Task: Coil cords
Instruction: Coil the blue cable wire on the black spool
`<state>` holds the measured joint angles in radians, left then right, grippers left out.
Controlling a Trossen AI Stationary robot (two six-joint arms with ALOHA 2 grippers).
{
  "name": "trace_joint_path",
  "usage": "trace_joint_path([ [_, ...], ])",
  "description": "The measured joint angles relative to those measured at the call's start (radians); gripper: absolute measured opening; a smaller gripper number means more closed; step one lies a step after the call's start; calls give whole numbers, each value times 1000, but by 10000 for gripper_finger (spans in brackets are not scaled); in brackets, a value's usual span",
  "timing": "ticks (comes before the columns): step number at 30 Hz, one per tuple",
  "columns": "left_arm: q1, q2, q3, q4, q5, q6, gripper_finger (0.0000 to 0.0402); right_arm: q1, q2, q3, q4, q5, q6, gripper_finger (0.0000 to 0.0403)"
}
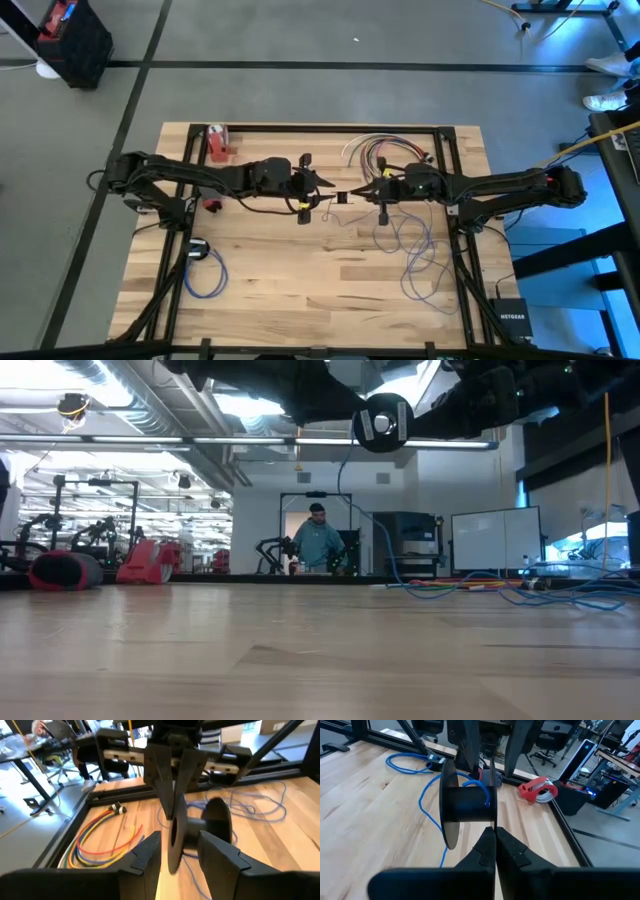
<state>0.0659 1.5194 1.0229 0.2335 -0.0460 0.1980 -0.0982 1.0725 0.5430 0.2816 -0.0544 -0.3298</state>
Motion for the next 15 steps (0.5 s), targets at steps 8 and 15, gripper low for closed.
trace_joint_path([
  [8,0,9,0,19,0,18,109,0,0,0,3,0,-1,3],
  [15,1,9,0,10,0,56,64,1,0,0,14,-1,4,3],
])
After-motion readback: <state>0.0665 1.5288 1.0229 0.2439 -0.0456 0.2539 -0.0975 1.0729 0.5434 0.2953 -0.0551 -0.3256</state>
